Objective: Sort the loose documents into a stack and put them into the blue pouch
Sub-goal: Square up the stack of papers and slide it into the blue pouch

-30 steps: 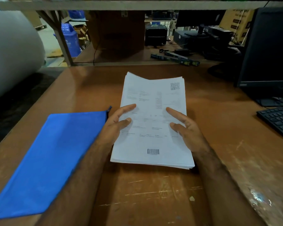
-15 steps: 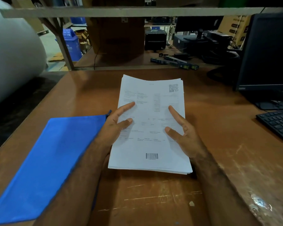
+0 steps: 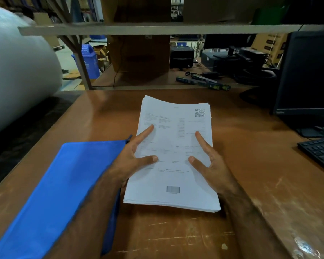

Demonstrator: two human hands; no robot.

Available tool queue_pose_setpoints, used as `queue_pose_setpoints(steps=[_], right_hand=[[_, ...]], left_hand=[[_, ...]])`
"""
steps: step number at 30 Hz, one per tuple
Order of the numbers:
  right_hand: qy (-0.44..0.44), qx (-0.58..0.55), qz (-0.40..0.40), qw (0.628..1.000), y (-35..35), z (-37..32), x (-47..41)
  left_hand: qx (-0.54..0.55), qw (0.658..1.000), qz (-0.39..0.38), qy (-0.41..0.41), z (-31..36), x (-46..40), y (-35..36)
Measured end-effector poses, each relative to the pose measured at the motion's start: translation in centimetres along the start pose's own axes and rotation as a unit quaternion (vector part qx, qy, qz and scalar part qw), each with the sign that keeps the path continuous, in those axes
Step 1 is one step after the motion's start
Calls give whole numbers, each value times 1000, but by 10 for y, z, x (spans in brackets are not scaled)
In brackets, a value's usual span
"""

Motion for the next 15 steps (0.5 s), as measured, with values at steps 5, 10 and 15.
queue_pose_setpoints(steps=[5,10,15], right_hand=[[-8,-11,14,1000,-6,1,3],[-47,12,77,996,-18,-4,2],[-66,31,152,986,-25,-5,-2]], left_hand=[[-12,1000,5,14,-2,0,3],[-243,935,240,99,0,26,-46],[-683,696,203,86,-41,70,-70]])
Point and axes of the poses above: each hand's wrist, its own x-axis away from the middle knuckle, its own y-axis out of the palm, z = x × y, the point moved 6 cm from there along -x, towards the middle knuckle, and after that the axes turned 8 degrees about z, right-handed, at the moved point
